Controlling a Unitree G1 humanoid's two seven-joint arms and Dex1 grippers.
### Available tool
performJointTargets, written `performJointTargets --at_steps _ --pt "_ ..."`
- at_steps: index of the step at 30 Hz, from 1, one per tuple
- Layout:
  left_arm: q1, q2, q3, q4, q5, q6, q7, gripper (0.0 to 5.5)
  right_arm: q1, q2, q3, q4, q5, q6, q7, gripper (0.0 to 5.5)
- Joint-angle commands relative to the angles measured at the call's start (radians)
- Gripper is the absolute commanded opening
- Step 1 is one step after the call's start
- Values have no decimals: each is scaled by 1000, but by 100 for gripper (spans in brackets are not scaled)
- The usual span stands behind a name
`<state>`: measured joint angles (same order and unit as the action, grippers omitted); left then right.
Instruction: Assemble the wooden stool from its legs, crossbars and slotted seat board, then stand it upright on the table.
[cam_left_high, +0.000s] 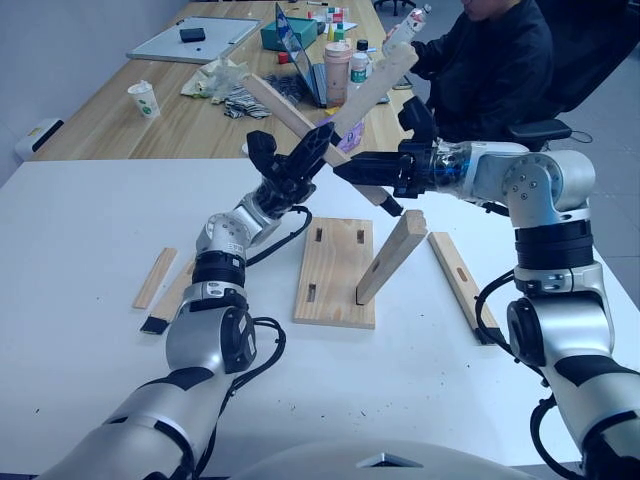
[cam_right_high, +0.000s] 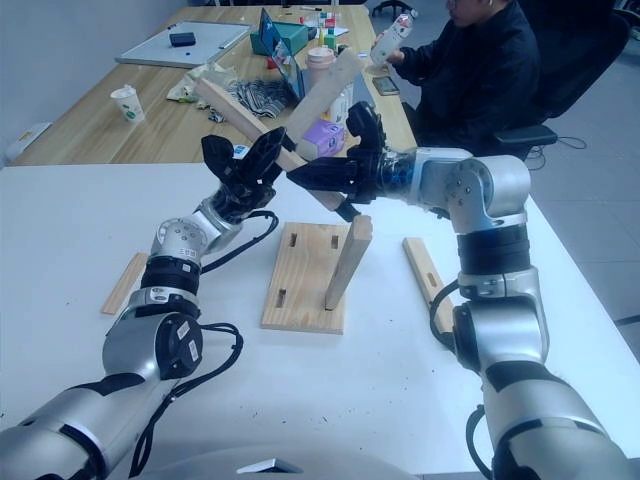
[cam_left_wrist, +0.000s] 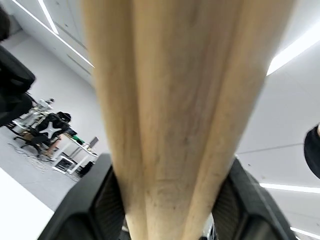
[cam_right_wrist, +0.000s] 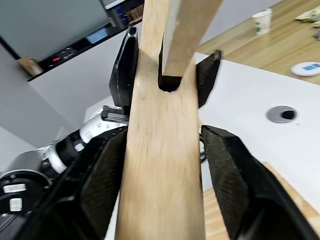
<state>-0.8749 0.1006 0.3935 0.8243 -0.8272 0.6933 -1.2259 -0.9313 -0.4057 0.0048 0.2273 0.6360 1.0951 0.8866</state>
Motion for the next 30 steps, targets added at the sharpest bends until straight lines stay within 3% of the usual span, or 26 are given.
performJointTargets --at_steps 1,3,11,17,23,30 --pt "-27 45 23 37 11 -24 16 206 22 -25 -16 16 -31 -27 -31 327" --pt "-19 68 18 47 26 -34 8 205 30 -41 -12 26 -49 -59 -23 355" --pt "65 246 -88 21 173 -96 -128 204 42 -185 -71 231 -144 -211 27 355" --pt "123 358 -183 -51 251 -115 -275 203 87 -222 -107 300 -169 -261 34 355" --pt "204 365 -263 -130 284 -123 -337 203 97 -213 -106 324 -186 -279 43 355" --pt "262 329 -242 -88 293 -213 -285 203 63 -216 -86 369 -203 -282 88 355"
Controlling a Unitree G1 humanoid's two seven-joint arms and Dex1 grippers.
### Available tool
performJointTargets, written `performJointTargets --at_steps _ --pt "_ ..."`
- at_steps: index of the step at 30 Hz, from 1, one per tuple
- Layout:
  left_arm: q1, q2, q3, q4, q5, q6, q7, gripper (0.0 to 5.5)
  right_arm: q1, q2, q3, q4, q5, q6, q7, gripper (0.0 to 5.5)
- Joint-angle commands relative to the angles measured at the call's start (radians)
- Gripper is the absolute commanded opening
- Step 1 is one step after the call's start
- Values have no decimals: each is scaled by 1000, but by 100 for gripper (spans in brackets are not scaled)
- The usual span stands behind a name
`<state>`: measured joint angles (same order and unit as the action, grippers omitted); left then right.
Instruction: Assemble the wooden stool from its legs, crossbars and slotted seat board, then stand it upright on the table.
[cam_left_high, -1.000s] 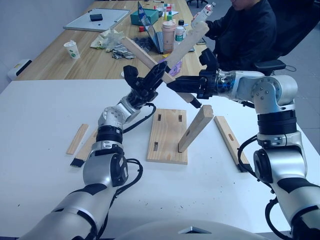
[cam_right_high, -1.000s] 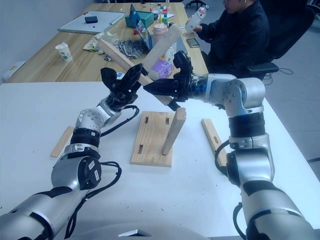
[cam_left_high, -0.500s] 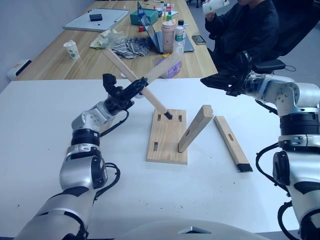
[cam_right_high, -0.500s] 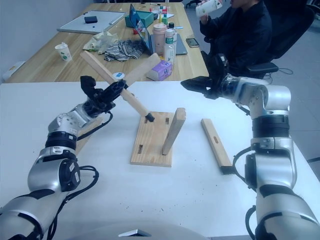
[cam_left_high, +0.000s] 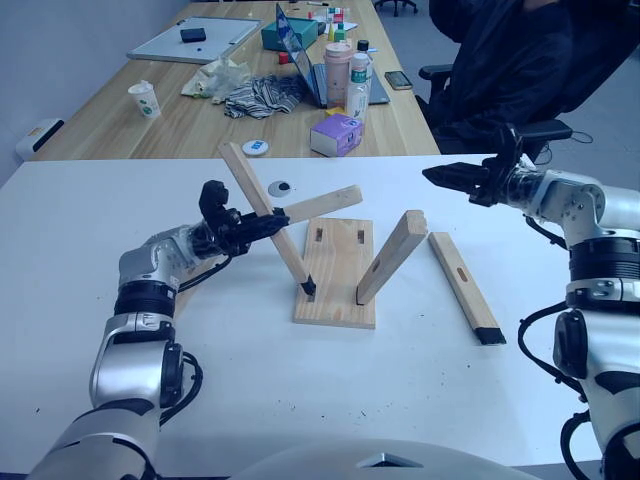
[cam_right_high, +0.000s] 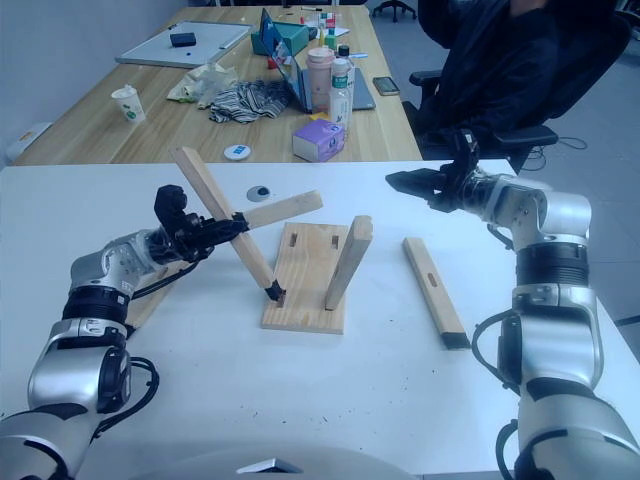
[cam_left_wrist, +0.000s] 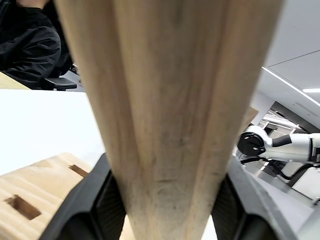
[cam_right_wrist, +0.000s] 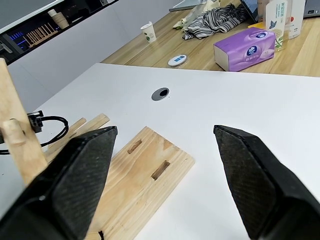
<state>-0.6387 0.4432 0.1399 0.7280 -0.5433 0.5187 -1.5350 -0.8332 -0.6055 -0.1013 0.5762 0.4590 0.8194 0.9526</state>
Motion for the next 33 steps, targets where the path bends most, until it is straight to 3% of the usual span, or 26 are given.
performJointTargets --at_steps 1,16,33 --pt "35 -20 6 11 18 -60 24 203 -44 -19 25 30 -31 -8 32 355" --pt "48 2 -80 79 149 -318 -1 203 -113 2 81 93 -88 -29 137 355" --pt "-82 -4 -68 127 149 -382 8 203 -92 14 81 86 -103 -38 142 355"
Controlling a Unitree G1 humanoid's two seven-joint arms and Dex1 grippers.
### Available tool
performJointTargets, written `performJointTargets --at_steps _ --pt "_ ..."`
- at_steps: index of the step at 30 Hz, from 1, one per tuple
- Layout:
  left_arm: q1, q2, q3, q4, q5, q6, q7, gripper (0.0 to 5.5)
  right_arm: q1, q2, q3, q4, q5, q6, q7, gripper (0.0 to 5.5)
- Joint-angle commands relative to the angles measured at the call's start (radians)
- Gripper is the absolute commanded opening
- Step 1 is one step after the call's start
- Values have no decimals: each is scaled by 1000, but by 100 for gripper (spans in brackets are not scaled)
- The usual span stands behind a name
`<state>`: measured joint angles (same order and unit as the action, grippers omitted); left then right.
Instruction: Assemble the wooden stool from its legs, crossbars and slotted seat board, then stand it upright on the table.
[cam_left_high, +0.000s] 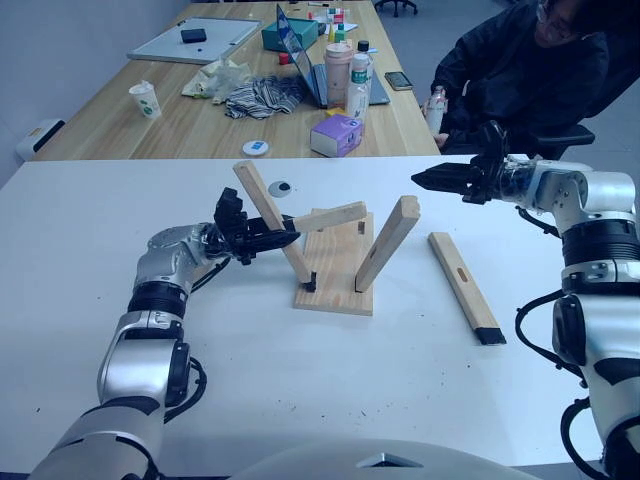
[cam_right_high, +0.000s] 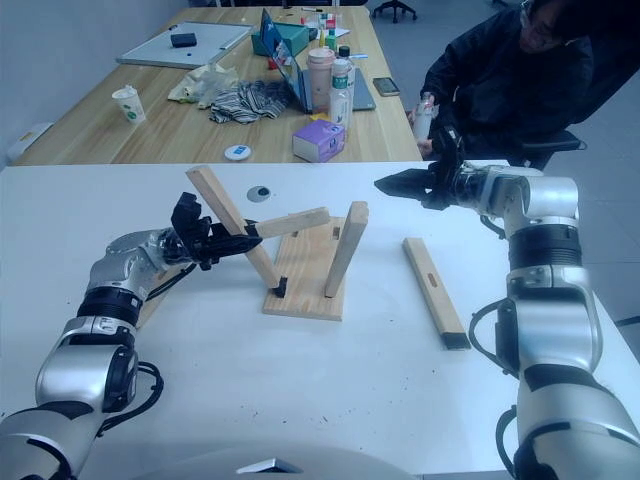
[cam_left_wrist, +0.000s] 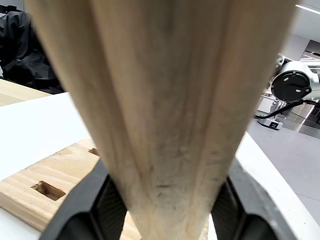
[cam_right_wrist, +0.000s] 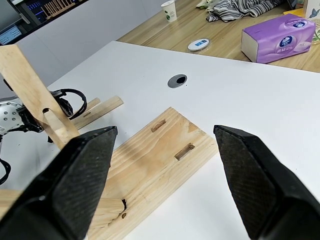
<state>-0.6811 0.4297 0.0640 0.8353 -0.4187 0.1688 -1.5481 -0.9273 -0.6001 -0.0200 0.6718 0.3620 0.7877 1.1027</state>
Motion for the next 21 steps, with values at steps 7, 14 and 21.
performJointTargets --at_steps 7,14,21 --pt "-69 -8 -12 -10 28 -42 -13 203 16 12 -6 -25 0 0 -16 355" --pt "-56 12 -41 57 91 -131 -29 203 28 14 -7 -36 2 4 -19 355" --pt "-73 37 -108 76 145 -212 -64 203 41 19 -15 -52 6 12 -29 355"
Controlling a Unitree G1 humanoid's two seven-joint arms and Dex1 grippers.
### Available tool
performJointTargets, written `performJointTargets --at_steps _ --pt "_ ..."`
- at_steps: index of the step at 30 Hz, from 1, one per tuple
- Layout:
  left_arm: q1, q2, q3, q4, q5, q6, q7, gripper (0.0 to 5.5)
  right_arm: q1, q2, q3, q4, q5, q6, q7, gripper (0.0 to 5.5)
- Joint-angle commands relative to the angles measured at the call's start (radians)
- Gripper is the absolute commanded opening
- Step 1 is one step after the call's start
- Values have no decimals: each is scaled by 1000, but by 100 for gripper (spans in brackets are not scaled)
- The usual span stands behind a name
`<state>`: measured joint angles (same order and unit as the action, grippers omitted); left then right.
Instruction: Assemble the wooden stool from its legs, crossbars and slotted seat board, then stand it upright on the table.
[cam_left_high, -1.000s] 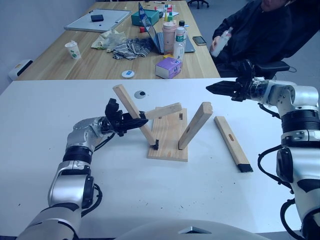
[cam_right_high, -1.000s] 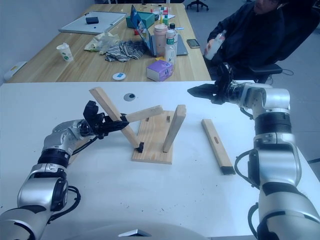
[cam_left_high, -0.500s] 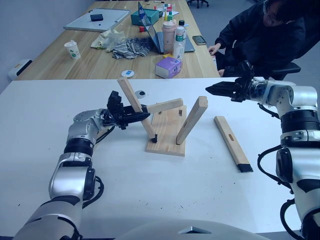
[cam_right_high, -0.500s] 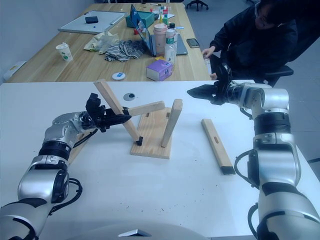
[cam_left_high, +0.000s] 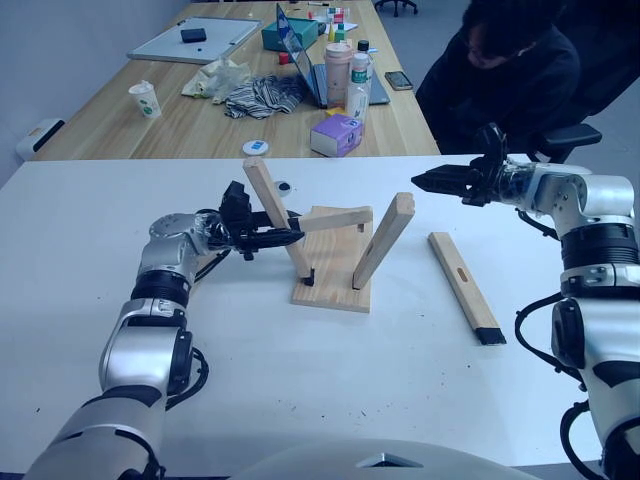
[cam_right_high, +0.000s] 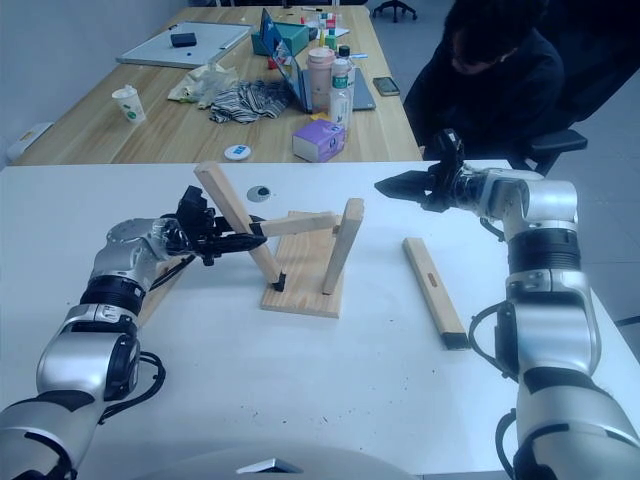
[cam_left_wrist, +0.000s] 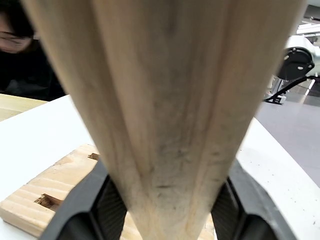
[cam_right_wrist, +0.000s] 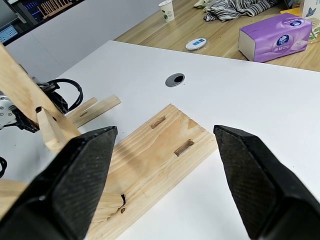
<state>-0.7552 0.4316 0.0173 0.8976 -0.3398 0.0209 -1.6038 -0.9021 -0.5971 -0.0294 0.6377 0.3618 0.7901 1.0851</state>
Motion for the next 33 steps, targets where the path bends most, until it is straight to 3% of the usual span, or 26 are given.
performJointTargets --at_steps 1,17,23,28,33 --pt "7 40 -82 15 75 -81 -9 203 19 16 -7 -21 7 11 -13 355" --pt "51 179 -465 7 -14 -193 -11 203 105 26 -45 -119 46 54 -72 355" --pt "57 187 -484 42 -47 -205 -10 203 145 25 -88 -180 95 48 -67 355" --pt "69 173 -476 36 -69 -187 -10 203 189 -39 -143 -217 194 78 77 355" --pt "94 183 -484 17 -87 -179 -10 203 299 -138 -102 -285 215 78 238 424"
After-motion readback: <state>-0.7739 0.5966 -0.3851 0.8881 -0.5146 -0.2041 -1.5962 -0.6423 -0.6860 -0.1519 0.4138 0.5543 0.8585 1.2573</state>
